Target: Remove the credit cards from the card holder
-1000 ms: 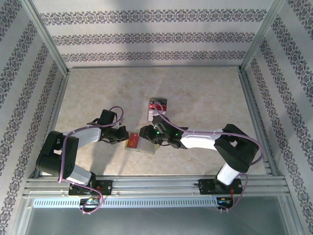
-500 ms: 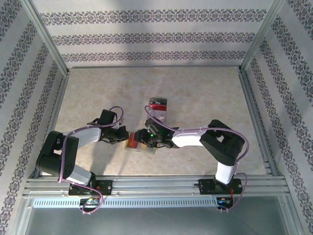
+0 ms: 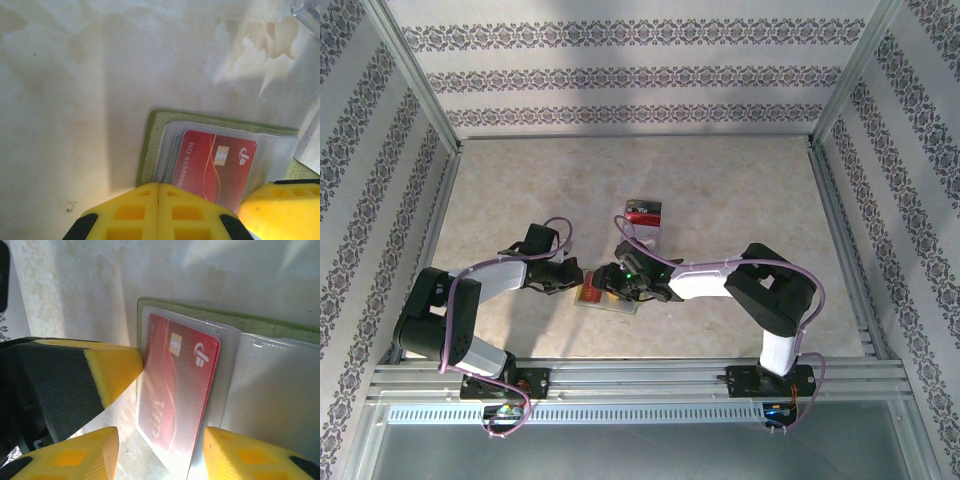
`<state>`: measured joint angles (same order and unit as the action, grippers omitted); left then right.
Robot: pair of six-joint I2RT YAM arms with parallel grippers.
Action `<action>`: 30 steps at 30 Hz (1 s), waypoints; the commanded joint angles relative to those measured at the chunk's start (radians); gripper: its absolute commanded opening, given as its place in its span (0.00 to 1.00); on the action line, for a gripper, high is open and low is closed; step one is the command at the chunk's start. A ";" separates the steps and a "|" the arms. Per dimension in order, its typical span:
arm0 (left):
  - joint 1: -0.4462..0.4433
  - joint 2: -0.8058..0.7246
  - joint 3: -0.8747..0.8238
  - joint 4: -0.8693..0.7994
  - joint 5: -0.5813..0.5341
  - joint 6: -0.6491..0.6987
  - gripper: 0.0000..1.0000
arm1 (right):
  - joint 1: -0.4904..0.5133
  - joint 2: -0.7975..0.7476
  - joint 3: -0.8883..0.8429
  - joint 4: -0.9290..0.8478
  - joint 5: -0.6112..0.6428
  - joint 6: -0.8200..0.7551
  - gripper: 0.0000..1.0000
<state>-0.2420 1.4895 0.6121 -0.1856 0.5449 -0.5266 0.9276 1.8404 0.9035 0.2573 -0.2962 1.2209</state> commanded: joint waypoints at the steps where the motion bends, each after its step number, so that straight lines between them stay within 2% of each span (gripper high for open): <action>1: -0.015 0.003 -0.009 -0.078 -0.037 0.010 0.00 | 0.010 0.019 0.009 -0.012 0.005 0.029 0.48; 8: -0.016 0.005 -0.013 -0.072 -0.035 0.008 0.00 | 0.010 0.035 -0.011 0.092 -0.006 0.045 0.48; 17: -0.019 0.003 -0.017 -0.071 -0.035 0.007 0.00 | 0.007 0.051 -0.040 0.129 -0.004 0.087 0.48; 23: -0.021 0.006 -0.017 -0.067 -0.036 0.006 0.00 | 0.005 0.082 -0.085 0.346 -0.015 0.111 0.46; 30: -0.023 0.007 -0.018 -0.067 -0.038 0.005 0.00 | 0.005 0.098 -0.098 0.476 -0.017 0.112 0.40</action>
<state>-0.2424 1.4860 0.6121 -0.1856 0.5282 -0.5270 0.9249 1.8904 0.8017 0.5732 -0.3157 1.3338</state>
